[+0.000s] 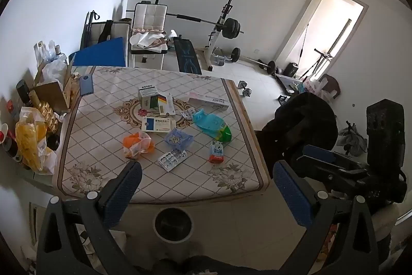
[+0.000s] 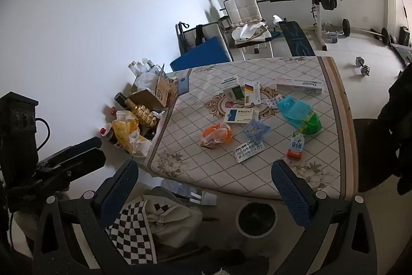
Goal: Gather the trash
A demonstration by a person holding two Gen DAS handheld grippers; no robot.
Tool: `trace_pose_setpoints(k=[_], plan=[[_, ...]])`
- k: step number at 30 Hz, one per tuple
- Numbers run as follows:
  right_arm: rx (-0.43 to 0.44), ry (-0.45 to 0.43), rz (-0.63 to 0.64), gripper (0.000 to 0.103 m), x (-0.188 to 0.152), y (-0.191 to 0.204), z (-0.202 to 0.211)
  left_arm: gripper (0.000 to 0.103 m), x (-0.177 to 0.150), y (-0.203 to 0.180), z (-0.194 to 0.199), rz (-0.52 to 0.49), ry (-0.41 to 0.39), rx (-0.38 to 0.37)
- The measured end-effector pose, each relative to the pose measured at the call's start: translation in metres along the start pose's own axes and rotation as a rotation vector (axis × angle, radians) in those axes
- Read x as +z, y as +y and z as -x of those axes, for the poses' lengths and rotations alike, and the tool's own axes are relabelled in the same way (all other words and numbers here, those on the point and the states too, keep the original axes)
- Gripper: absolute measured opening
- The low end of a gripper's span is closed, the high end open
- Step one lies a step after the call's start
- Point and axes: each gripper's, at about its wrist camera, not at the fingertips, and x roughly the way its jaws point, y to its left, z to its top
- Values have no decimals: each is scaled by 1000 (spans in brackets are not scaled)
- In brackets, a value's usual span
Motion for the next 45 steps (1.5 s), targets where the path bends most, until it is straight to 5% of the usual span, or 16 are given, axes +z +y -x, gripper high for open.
trace_pose_setpoints(k=[45], plan=[[33,23,5,103,8,9,0,103,4,-1,-5,-10,2,-2]])
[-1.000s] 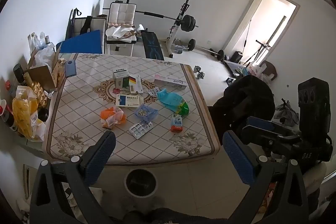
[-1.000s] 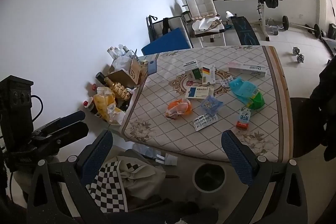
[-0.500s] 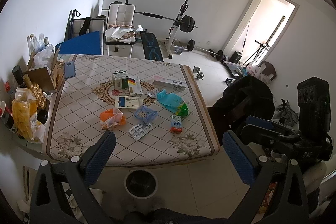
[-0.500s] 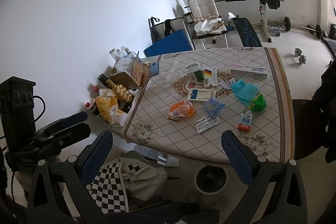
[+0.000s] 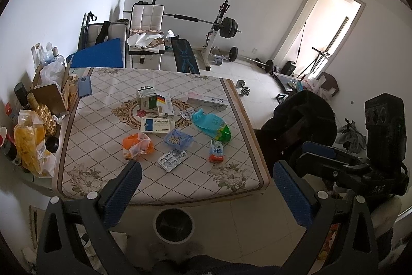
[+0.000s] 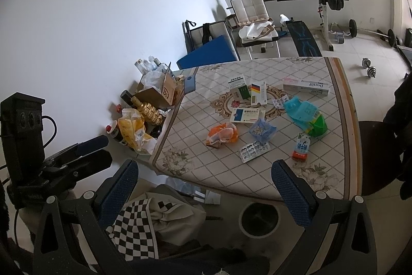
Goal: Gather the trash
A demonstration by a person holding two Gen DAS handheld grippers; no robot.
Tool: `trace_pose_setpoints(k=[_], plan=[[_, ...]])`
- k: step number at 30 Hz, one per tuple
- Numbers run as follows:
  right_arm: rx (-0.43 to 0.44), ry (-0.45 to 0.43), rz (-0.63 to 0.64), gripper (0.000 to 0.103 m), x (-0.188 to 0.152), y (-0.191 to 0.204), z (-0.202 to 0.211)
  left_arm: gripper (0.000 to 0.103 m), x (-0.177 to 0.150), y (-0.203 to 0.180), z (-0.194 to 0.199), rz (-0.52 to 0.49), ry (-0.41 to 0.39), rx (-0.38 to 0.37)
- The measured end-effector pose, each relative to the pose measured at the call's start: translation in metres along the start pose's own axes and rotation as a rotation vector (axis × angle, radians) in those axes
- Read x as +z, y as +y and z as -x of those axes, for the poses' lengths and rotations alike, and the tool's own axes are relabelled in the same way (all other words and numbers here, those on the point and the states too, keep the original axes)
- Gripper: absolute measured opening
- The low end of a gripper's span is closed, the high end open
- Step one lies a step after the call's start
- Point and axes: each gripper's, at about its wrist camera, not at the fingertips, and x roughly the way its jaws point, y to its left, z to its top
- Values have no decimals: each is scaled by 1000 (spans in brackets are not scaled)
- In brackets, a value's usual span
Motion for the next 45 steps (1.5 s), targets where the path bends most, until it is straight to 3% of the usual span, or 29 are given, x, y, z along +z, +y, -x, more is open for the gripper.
trace_pose_setpoints(k=[45], plan=[[15,0,2,103,-2,10,-5,103,1,-5,4,-6,-7,-8]])
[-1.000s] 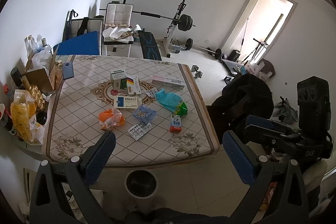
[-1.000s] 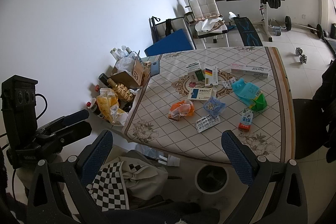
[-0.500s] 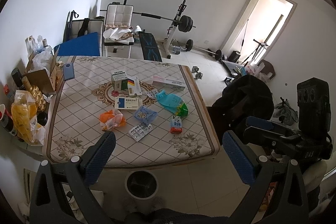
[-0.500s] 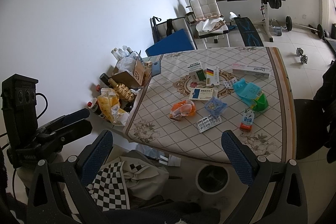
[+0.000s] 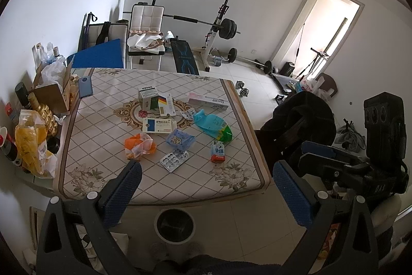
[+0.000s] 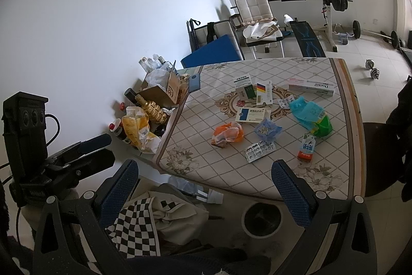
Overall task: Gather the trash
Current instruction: 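Grasp the blue cartoon bag with left tool while right tool grasps teal-green bag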
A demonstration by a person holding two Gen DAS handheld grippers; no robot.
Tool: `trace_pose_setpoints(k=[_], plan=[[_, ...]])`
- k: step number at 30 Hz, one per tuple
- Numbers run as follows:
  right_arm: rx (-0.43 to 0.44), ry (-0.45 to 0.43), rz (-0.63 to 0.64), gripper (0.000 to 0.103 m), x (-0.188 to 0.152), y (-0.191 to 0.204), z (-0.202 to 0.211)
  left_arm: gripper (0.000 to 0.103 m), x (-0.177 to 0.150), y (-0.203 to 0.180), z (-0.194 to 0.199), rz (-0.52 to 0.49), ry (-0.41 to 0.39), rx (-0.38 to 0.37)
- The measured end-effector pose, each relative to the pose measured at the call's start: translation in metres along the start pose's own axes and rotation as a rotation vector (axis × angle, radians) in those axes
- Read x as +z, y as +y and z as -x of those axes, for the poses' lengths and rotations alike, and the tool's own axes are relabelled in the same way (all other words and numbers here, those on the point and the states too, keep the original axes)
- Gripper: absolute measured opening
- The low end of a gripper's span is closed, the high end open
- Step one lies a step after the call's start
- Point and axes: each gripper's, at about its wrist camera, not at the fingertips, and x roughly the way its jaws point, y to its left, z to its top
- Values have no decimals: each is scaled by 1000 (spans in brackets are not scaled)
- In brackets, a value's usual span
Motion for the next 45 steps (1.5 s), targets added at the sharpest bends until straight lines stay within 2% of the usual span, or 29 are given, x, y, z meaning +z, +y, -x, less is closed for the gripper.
trace_pose_setpoints(k=[7,9,13,16,18,20,24,27,30,33,37,39,40,42,44,45], plan=[[-29,-9,-62,103,2,-7,-16,103,-2,9,-4,-1,8,28],[-43,-14,-87,103,4,-12,-22,103,-2,18,-11,8,15,61],[-109,-21,-178,103,5,-35,-42,103,2,40,-40,16,36,183],[-195,-5,-261,103,5,-66,-67,103,6,63,-84,1,87,271],[-240,13,-300,103,5,-90,-86,103,6,74,-111,-13,119,307],[-303,57,-333,103,8,-122,-113,103,3,80,-151,-31,184,336],[-448,170,-297,103,21,-187,-172,103,-4,88,-225,-78,304,388],[-503,264,-237,103,36,-229,-218,103,-11,96,-283,-61,404,417],[-557,365,-128,103,58,-283,-281,103,-15,106,-331,30,489,415],[-545,444,-16,103,75,-317,-336,103,-15,114,-369,163,532,424],[-469,603,142,103,91,-348,-413,102,-16,124,-408,489,549,334],[-431,655,196,103,94,-354,-435,101,-15,124,-419,590,535,305],[-423,681,230,103,94,-357,-445,98,-14,123,-428,648,529,302],[-407,724,272,103,93,-363,-463,72,-11,120,-443,690,533,327],[-426,758,277,103,93,-373,-475,72,-9,116,-460,701,544,359],[-428,766,260,103,93,-380,-478,67,-7,114,-468,700,548,378]])
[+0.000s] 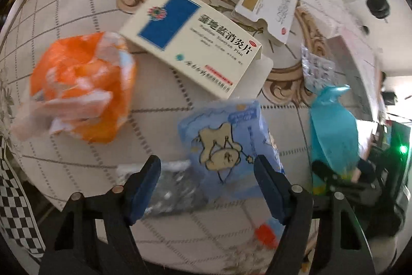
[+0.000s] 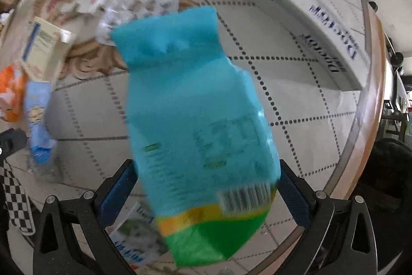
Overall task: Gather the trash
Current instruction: 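Grasp the blue cartoon bag with left tool while right tool grasps teal-green bag, then carry both bags over the floor bin and open both tools to drop them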
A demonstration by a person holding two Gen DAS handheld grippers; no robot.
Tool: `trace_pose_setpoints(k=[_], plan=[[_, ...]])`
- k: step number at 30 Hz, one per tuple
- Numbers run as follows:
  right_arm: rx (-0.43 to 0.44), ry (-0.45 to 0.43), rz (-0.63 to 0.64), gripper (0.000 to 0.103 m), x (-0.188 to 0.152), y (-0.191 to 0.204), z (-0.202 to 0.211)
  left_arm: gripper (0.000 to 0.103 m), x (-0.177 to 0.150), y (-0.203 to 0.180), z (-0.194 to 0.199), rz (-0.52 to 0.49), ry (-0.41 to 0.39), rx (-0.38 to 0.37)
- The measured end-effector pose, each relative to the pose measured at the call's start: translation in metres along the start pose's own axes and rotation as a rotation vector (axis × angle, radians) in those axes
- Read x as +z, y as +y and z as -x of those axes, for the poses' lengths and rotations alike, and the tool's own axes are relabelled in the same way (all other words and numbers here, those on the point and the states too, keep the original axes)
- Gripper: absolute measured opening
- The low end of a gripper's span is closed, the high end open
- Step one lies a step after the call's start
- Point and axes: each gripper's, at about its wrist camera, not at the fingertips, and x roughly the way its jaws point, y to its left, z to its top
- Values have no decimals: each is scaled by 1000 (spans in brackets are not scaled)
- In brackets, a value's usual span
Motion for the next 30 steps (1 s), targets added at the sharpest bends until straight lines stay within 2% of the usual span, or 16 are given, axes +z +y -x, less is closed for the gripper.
trace_pose_setpoints(k=[1,2,3,4,6,8,11,16,21,24,26,30], plan=[[15,1,-11,103,1,-4,-2,60,3,-5,-5,-1,0,14],[45,-5,-29,101,3,-8,-5,42,5,-9,-8,-4,3,25],[69,-15,-44,93,2,-14,-5,33,6,-13,-10,-7,4,36],[72,-29,-54,90,1,-18,-4,32,7,-16,-9,-13,-4,49],[103,-58,-76,76,-3,-27,1,20,6,-22,-2,-36,-37,65],[128,-76,-104,62,-7,-35,8,15,4,-24,6,-50,-58,83],[160,-114,-135,55,-17,-43,25,6,-3,-29,24,-90,-107,101],[201,-188,-175,50,-40,-49,61,4,-23,-30,64,-147,-196,115],[233,-276,-208,49,-87,-39,112,4,-69,-12,110,-192,-318,111],[238,-322,-223,49,-117,-1,137,4,-95,-2,125,-200,-373,98],[256,-335,-231,49,-154,13,149,4,-115,8,128,-201,-394,76],[297,-312,-236,49,-223,70,135,4,-171,51,132,-211,-398,65]])
